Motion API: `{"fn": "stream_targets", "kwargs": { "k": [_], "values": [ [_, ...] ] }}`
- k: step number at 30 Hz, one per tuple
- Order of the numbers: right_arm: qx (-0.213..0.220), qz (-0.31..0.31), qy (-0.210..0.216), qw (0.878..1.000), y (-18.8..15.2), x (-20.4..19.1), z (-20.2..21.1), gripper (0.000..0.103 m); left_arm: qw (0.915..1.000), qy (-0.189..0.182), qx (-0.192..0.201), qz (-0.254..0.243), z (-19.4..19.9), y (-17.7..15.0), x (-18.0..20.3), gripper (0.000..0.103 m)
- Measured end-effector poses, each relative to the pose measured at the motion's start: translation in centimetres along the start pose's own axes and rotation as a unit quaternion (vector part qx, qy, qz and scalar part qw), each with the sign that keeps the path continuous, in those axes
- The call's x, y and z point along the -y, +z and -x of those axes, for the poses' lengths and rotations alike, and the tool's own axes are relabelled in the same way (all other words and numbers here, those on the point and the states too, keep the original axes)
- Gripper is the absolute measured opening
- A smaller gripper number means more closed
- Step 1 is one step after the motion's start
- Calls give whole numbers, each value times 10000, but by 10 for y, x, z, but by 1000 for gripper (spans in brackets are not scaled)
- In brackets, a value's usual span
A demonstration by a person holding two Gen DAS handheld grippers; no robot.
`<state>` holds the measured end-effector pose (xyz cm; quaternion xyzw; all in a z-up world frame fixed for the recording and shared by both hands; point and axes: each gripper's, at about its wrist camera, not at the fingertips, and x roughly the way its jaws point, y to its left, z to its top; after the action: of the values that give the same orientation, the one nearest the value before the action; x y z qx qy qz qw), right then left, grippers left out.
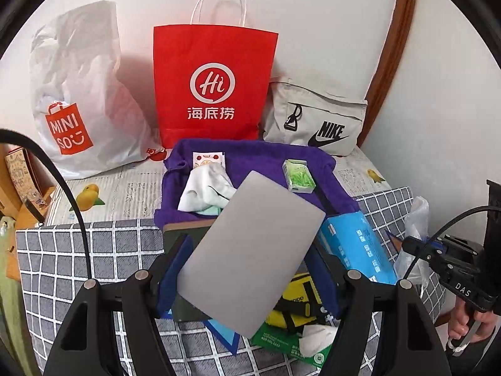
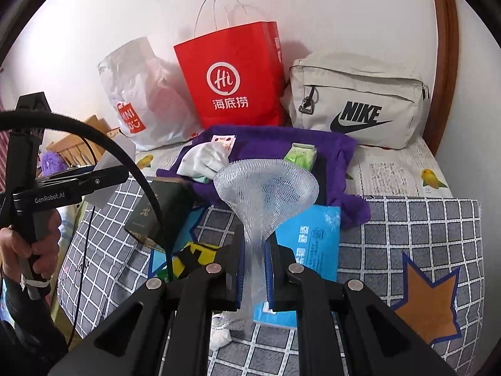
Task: Organize soft objects
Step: 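Carry the mesh bag to the purple towel with the right tool while the left tool carries the sponge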
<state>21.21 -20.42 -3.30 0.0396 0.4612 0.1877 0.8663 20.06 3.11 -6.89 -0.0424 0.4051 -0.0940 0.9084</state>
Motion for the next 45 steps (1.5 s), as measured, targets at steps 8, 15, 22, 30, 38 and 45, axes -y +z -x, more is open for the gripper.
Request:
{"fn": "stream_targets", "kwargs": {
  "k": [8,15,22,30,38,45],
  "values": [
    [-44,7,23,10000,25,11,-16,11,9992,-153,-176,325,-19,1,-17,70],
    [-82,-91,22,9999,47,20,-36,11,9987,-131,-193,453,-26,8,-32,70],
    [-116,-228,-106,9996,70,37,-60,11,9988,-106,-259,404,-43,25,-39,71],
    [-274,-359,-154,9989,93,58,-89,11,9987,-162,-304,374,-61,38,-42,71],
    [-623,-438,-238,9968,100,69,-136,11,9983,-236,-410,336,-82,47,-42,71],
    [-967,-723,-291,9923,98,85,-177,11,9980,-219,-509,314,-95,52,-46,71]
  ]
}}
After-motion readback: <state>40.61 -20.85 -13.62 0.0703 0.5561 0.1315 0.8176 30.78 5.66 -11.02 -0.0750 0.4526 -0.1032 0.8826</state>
